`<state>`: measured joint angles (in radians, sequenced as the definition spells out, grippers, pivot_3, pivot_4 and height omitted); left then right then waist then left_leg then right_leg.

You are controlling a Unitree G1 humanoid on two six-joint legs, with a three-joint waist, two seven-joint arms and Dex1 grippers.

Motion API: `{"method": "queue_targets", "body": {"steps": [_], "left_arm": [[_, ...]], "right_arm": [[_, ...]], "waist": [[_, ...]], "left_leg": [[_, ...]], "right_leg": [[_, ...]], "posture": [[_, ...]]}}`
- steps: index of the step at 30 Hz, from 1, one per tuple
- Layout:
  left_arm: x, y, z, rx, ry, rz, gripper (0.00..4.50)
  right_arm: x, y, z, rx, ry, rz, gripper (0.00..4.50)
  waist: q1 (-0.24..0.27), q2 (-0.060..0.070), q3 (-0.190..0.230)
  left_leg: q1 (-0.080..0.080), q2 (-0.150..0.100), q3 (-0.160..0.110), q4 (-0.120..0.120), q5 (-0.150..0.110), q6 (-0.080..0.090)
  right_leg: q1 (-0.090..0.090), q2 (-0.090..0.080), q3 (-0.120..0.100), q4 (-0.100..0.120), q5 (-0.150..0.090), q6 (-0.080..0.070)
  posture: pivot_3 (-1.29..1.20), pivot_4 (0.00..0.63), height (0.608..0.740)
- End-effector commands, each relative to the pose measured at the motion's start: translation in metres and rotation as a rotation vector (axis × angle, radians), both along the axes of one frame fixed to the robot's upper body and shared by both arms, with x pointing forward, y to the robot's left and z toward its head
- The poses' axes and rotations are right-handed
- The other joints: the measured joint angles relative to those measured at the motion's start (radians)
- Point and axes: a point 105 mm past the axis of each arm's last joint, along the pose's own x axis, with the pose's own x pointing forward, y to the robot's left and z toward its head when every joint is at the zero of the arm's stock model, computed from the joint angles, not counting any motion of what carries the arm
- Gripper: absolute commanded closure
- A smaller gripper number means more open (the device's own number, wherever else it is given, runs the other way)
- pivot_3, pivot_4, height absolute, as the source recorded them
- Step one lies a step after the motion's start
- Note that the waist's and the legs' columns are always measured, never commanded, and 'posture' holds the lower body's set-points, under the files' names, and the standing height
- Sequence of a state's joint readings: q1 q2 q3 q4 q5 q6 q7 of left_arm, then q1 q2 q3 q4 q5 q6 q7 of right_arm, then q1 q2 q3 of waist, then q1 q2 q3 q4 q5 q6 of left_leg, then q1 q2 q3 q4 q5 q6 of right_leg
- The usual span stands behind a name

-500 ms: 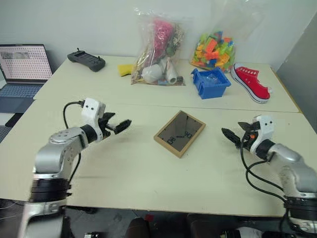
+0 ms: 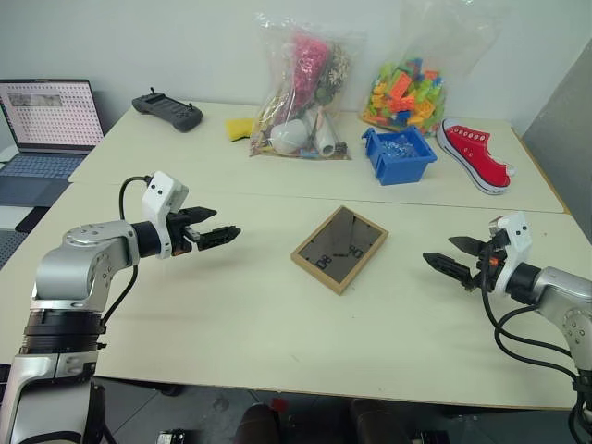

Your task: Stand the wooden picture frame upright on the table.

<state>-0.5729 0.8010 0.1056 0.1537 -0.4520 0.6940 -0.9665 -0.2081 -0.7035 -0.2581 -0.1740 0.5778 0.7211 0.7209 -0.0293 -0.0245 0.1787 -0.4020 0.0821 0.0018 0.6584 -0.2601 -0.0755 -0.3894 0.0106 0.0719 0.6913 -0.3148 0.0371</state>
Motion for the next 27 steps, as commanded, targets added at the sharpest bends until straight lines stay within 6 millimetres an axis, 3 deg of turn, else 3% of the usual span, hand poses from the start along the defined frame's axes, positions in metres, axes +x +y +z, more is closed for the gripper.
{"method": "queue_targets", "body": {"steps": [1,5,9,18,27], "left_arm": [[-0.001,-0.021,0.02,-0.074,-0.021,-0.113,1.09],[0.007,-0.028,0.013,-0.034,-0.022,-0.145,1.95],[0.023,-0.045,0.009,-0.026,-0.057,-0.152,2.84],[0.057,-0.103,-0.02,-0.014,-0.12,-0.156,4.5],[0.05,-0.133,-0.066,0.101,-0.02,-0.261,4.5]], "right_arm": [[-0.006,0.006,0.02,0.04,-0.051,0.045,0.49],[-0.01,0.01,0.017,0.034,-0.05,0.056,1.48],[-0.001,0.006,0.013,-0.001,-0.077,-0.045,2.47],[0.029,0.04,-0.014,-0.041,-0.089,-0.187,4.44],[0.048,0.1,-0.025,-0.052,-0.093,-0.087,4.48]], "waist": [[0.0,0.0,0.0],[0.0,0.0,0.0],[0.001,0.0,0.0],[-0.003,0.0,0.0],[-0.002,0.0,0.0]], "left_leg": [[0.0,0.0,0.0,0.0,0.0,0.0],[0.0,0.0,0.0,0.0,0.0,0.0],[0.0,0.0,0.0,0.001,0.0,0.0],[-0.001,0.0,0.0,0.002,0.0,0.0],[-0.002,0.0,0.0,0.002,0.0,0.0]], "right_leg": [[0.0,0.0,0.0,0.0,0.0,0.0],[0.0,0.0,0.0,0.0,0.0,0.0],[0.0,0.0,0.0,0.0,0.0,0.0],[-0.001,0.0,0.0,0.001,0.0,0.0],[-0.002,0.0,0.0,0.003,0.0,0.0]], "posture": [[0.0,0.15,0.74],[0.0,0.15,0.74],[0.0,0.15,0.74],[0.0,0.15,0.74],[0.0,0.15,0.74]]}}
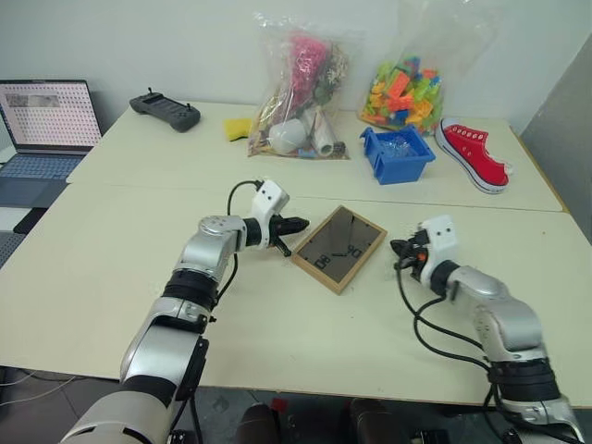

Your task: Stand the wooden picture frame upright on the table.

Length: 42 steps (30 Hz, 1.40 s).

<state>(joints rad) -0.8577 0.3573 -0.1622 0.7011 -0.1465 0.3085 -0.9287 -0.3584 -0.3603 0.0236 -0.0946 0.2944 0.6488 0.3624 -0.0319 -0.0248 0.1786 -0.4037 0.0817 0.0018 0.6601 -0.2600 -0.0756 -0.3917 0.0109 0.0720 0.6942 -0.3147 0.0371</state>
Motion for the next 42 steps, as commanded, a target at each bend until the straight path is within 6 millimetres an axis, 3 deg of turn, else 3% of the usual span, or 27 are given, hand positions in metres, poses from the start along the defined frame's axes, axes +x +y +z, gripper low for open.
{"method": "queue_targets", "body": {"steps": [1,4,16,21,28,32,35,38,42], "left_arm": [[-0.007,-0.009,-0.001,0.026,-0.03,-0.065,4.5],[-0.019,-0.009,0.0,0.002,-0.012,-0.094,4.5],[-0.099,0.03,-0.002,0.058,0.055,-0.056,4.5],[-0.124,0.048,-0.006,0.082,0.096,-0.003,4.5],[-0.149,0.081,-0.009,0.057,0.211,0.068,4.5],[-0.186,0.094,-0.014,-0.027,0.439,0.061,3.72],[-0.205,0.09,-0.007,-0.217,0.62,0.062,3.15],[-0.209,0.09,-0.003,-0.431,0.765,0.119,2.53],[-0.207,0.092,-0.01,-0.6,0.832,0.179,1.6]], "right_arm": [[0.003,0.022,0.013,0.012,-0.058,0.071,4.48],[-0.002,0.036,0.011,0.032,-0.042,0.118,4.48],[-0.042,0.088,0.01,0.09,0.047,0.444,4.48],[-0.055,0.087,0.002,0.037,0.103,0.533,4.48],[-0.041,0.057,-0.004,-0.064,0.097,0.461,4.48],[-0.04,0.039,-0.003,-0.102,0.096,0.46,4.5],[-0.041,0.033,-0.003,-0.109,0.098,0.468,4.5],[-0.045,0.032,-0.005,-0.121,0.108,0.492,4.5],[-0.051,0.038,-0.006,-0.108,0.116,0.53,4.5]], "waist": [[0.0,0.0,0.0],[-0.001,0.0,0.0],[-0.001,0.001,0.0],[-0.001,0.001,0.0],[-0.001,0.0,0.0],[-0.002,0.0,0.0],[-0.002,0.0,0.0],[-0.001,0.0,0.0],[-0.002,-0.001,0.0]], "left_leg": [[0.0,0.0,0.0,0.0,0.0,0.0],[0.0,0.0,0.0,0.0,0.0,0.0],[0.001,0.001,0.0,0.0,0.0,0.0],[0.001,0.001,-0.001,0.0,0.0,0.0],[0.001,0.001,-0.001,0.0,0.0,0.0],[0.002,0.001,0.0,0.0,0.0,0.0],[0.002,0.002,-0.001,-0.001,0.0,0.0],[0.003,0.001,-0.001,0.0,0.0,0.0],[0.003,0.001,-0.002,0.0,0.0,0.0]], "right_leg": [[0.0,0.0,0.0,0.0,0.0,0.0],[0.0,0.0,0.0,0.0,0.0,0.0],[-0.001,0.0,0.0,0.003,0.0,0.0],[-0.001,0.0,0.0,0.002,0.0,0.0],[0.0,0.0,0.0,0.002,-0.001,-0.001],[0.0,0.0,0.0,0.002,-0.001,-0.002],[0.0,0.0,0.0,0.002,-0.002,-0.002],[0.001,0.0,-0.001,0.003,-0.002,-0.002],[0.002,0.0,-0.001,0.002,-0.002,-0.002]], "posture": [[0.0,0.15,0.74],[0.0,0.15,0.74],[0.0,0.15,0.74],[0.0,0.15,0.74],[0.0,0.15,0.74],[0.0,0.15,0.74],[0.0,0.15,0.74],[0.0,0.15,0.74],[0.0,0.15,0.74]]}}
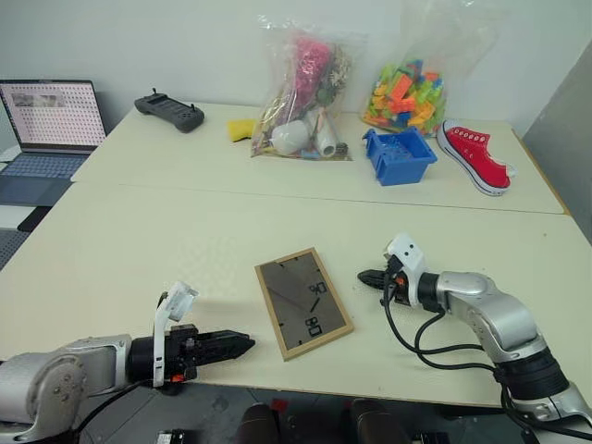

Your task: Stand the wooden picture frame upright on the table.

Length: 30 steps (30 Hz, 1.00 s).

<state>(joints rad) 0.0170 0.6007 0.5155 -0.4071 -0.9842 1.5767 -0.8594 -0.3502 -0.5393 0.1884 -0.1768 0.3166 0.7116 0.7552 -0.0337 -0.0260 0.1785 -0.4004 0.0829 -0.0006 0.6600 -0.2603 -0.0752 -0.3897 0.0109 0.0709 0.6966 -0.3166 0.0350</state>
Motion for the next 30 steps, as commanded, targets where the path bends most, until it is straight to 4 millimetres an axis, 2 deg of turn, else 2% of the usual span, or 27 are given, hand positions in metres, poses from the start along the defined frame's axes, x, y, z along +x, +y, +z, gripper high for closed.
{"method": "queue_targets", "body": {"steps": [1,7,9,13,17,21,26,29,30], "left_arm": [[0.0,0.002,-0.003,-0.115,0.066,0.085,1.45],[0.01,-0.016,-0.022,-0.12,0.125,0.153,0.23],[0.016,-0.022,-0.029,-0.123,0.145,0.177,0.04],[0.022,-0.036,-0.041,-0.122,0.184,0.184,0.04],[0.021,-0.053,-0.044,-0.129,0.189,0.138,0.04],[0.022,-0.06,-0.045,-0.121,0.179,0.11,0.04],[0.028,-0.058,-0.048,-0.099,0.165,0.131,0.04],[0.029,-0.055,-0.043,-0.123,0.151,0.12,0.52],[0.029,-0.053,-0.041,-0.123,0.145,0.118,0.81]], "right_arm": [[-0.008,0.009,0.007,0.025,-0.017,0.055,4.5],[-0.02,0.026,-0.007,0.027,0.03,0.117,4.5],[-0.021,0.034,-0.009,0.03,0.034,0.134,4.5],[-0.022,0.054,-0.006,0.062,0.032,0.169,4.5],[-0.023,0.066,-0.004,0.081,0.028,0.179,4.5],[-0.026,0.066,-0.005,0.079,0.035,0.182,4.5],[-0.026,0.06,-0.008,0.061,0.038,0.162,4.5],[-0.023,0.051,-0.013,0.035,0.028,0.135,4.5],[-0.02,0.049,-0.013,0.036,0.024,0.12,4.5]], "waist": [[0.0,0.0,0.0],[-0.001,0.0,0.0],[0.001,0.0,-0.001],[0.001,0.001,-0.006],[0.005,0.005,-0.01],[0.01,0.006,-0.011],[0.009,0.008,-0.014],[0.008,0.008,-0.015],[0.007,0.008,-0.016]], "left_leg": [[0.0,0.0,0.0,0.0,0.0,0.0],[0.001,0.0,0.0,0.0,0.0,0.0],[0.001,0.0,0.0,0.0,0.0,0.0],[0.002,-0.001,0.0,0.0,0.0,0.0],[0.002,-0.002,0.0,0.0,0.0,0.0],[0.002,-0.003,0.0,0.0,0.0,0.0],[0.002,-0.004,0.0,0.0,0.0,0.0],[0.002,-0.004,0.0,0.0,0.0,0.0],[0.002,-0.004,0.0,0.0,0.0,0.0]], "right_leg": [[0.0,0.0,0.0,0.0,0.0,0.0],[0.0,0.0,0.0,0.001,0.0,0.0],[0.001,-0.001,0.0,0.001,0.0,0.0],[0.002,-0.001,0.0,0.001,0.0,0.0],[0.002,-0.002,0.0,0.001,0.0,0.0],[0.003,-0.004,0.0,-0.001,0.0,0.0],[0.003,-0.004,0.0,-0.001,0.0,0.0],[0.004,-0.004,0.0,-0.001,0.0,0.0],[0.004,-0.004,0.0,-0.001,0.0,0.0]], "posture": [[0.0,0.15,0.74],[0.0,0.15,0.74],[0.0,0.15,0.74],[0.0,0.15,0.74],[0.0,0.15,0.74],[0.0,0.15,0.74],[0.0,0.15,0.74],[0.0,0.15,0.74],[0.0,0.15,0.74]]}}
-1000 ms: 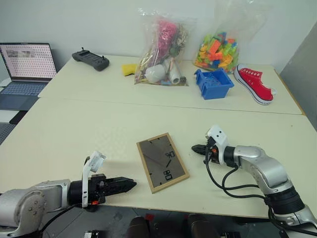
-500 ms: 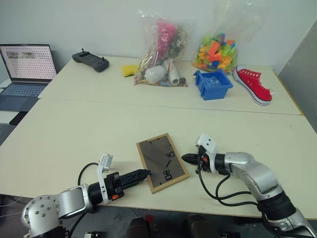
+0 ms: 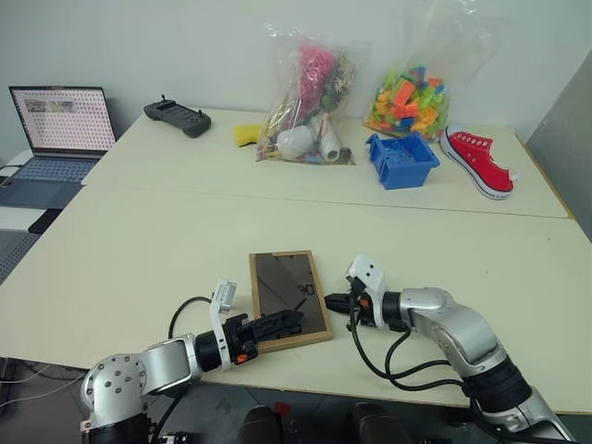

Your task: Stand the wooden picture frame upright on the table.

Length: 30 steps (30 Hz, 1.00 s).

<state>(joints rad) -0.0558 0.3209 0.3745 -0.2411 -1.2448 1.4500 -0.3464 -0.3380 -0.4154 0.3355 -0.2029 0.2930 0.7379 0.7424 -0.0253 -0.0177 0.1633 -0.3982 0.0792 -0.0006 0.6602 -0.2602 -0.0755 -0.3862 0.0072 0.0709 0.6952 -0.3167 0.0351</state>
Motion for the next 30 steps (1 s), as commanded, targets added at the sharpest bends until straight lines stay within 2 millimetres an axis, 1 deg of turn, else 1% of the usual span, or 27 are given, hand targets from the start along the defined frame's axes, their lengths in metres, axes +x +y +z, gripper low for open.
{"method": "queue_targets", "body": {"steps": [1,5,6,8,10,11,13,14,16,17,20,22,25,28,30], "left_arm": [[-0.003,0.006,-0.009,0.033,0.05,-0.01,1.04],[-0.004,0.008,-0.003,0.033,0.036,-0.038,1.83],[-0.005,0.009,-0.001,0.034,0.031,-0.044,2.11],[-0.004,0.01,0.003,0.032,0.022,-0.046,2.6],[-0.002,0.011,0.009,0.025,0.001,-0.048,3.03],[0.0,0.011,0.013,0.025,-0.013,-0.048,3.16],[0.003,0.012,0.017,0.026,-0.027,-0.046,3.22],[0.009,0.012,0.021,0.043,-0.048,-0.044,3.22],[0.022,0.009,0.039,0.042,-0.116,-0.055,3.22],[0.026,0.007,0.047,0.047,-0.147,-0.071,3.22],[0.035,0.005,0.065,0.034,-0.199,-0.109,3.22],[0.037,0.004,0.075,0.041,-0.232,-0.145,3.22],[0.038,0.002,0.084,0.058,-0.274,-0.181,3.22],[0.037,0.001,0.088,0.071,-0.299,-0.201,3.22],[0.037,0.0,0.089,0.078,-0.308,-0.205,3.22]], "right_arm": [[0.007,-0.009,0.007,-0.001,-0.056,-0.038,4.5],[0.012,-0.014,0.008,-0.002,-0.072,-0.063,4.5],[0.014,-0.015,0.01,0.0,-0.079,-0.071,4.5],[0.019,-0.018,0.016,0.006,-0.097,-0.086,4.5],[0.027,-0.025,0.027,0.018,-0.125,-0.105,4.5],[0.03,-0.027,0.034,0.033,-0.136,-0.111,4.5],[0.034,-0.029,0.044,0.055,-0.146,-0.113,4.5],[0.035,-0.029,0.058,0.095,-0.149,-0.096,4.5],[0.033,-0.024,0.091,0.215,-0.13,-0.045,4.08],[0.029,-0.021,0.105,0.267,-0.11,-0.002,3.99],[0.02,-0.014,0.128,0.356,-0.053,0.102,3.24],[0.022,-0.009,0.138,0.389,-0.03,0.13,2.7],[0.029,-0.001,0.146,0.401,-0.02,0.153,1.97],[0.033,0.009,0.149,0.388,-0.031,0.185,1.43],[0.036,0.016,0.15,0.377,-0.041,0.203,0.98]], "waist": [[-0.003,-0.001,0.0],[-0.007,-0.001,0.0],[-0.007,-0.001,0.0],[-0.007,-0.001,0.0],[-0.007,-0.001,0.0],[-0.007,-0.002,0.0],[-0.007,-0.002,0.001],[-0.007,-0.002,0.001],[-0.007,-0.003,0.003],[-0.007,-0.004,0.004],[-0.006,-0.007,0.008],[-0.007,-0.007,0.008],[-0.008,-0.008,0.009],[-0.007,-0.008,0.01],[-0.008,-0.008,0.01]], "left_leg": [[0.0,0.0,0.0,0.0,0.0,0.0],[0.0,0.001,0.0,0.0,0.0,0.0],[-0.001,0.001,0.0,-0.001,0.0,0.0],[-0.001,0.001,0.0,-0.001,0.0,0.0],[-0.001,0.001,0.0,-0.001,0.0,0.0],[-0.001,0.001,0.0,-0.001,0.0,0.0],[-0.001,0.001,0.0,-0.001,0.0,0.0],[-0.001,0.001,0.0,-0.001,0.0,0.0],[-0.002,0.001,-0.001,-0.001,0.0,0.0],[-0.002,0.001,-0.001,-0.001,0.0,0.0],[-0.002,0.001,-0.001,-0.001,0.0,0.0],[-0.003,0.001,-0.001,-0.002,0.0,0.0],[-0.003,0.001,0.0,-0.007,0.0,0.0],[-0.003,0.002,0.001,-0.01,0.0,0.0],[-0.003,0.002,0.001,-0.012,0.0,0.0]], "right_leg": [[0.0,0.0,0.0,0.0,0.0,0.0],[-0.001,0.001,0.0,0.0,0.0,0.0],[-0.001,0.001,0.0,0.0,0.0,0.0],[-0.002,0.001,0.0,0.0,0.0,0.0],[-0.002,0.001,0.0,0.0,0.0,0.0],[-0.002,0.001,0.0,0.0,0.0,0.0],[-0.002,0.001,0.0,0.0,0.0,0.0],[-0.002,0.001,0.0,0.0,0.0,0.0],[-0.003,0.002,0.0,0.0,0.0,0.0],[-0.003,0.002,0.0,0.001,0.0,0.0],[-0.003,0.002,0.0,0.001,0.0,0.0],[-0.003,0.002,-0.001,-0.002,0.0,0.0],[-0.003,0.002,0.0,-0.007,0.0,0.0],[-0.005,0.001,0.0,-0.008,0.0,0.0],[-0.005,0.002,-0.001,-0.008,0.0,0.0]], "posture": [[0.0,0.15,0.74],[0.0,0.15,0.74],[0.0,0.15,0.74],[0.0,0.15,0.74],[0.0,0.15,0.74],[0.0,0.15,0.74],[0.0,0.15,0.74],[0.0,0.15,0.74],[0.0,0.15,0.74],[0.0,0.15,0.74],[0.0,0.15,0.74],[0.0,0.15,0.74],[0.0,0.15,0.74],[0.0,0.15,0.74],[0.0,0.15,0.74]]}}
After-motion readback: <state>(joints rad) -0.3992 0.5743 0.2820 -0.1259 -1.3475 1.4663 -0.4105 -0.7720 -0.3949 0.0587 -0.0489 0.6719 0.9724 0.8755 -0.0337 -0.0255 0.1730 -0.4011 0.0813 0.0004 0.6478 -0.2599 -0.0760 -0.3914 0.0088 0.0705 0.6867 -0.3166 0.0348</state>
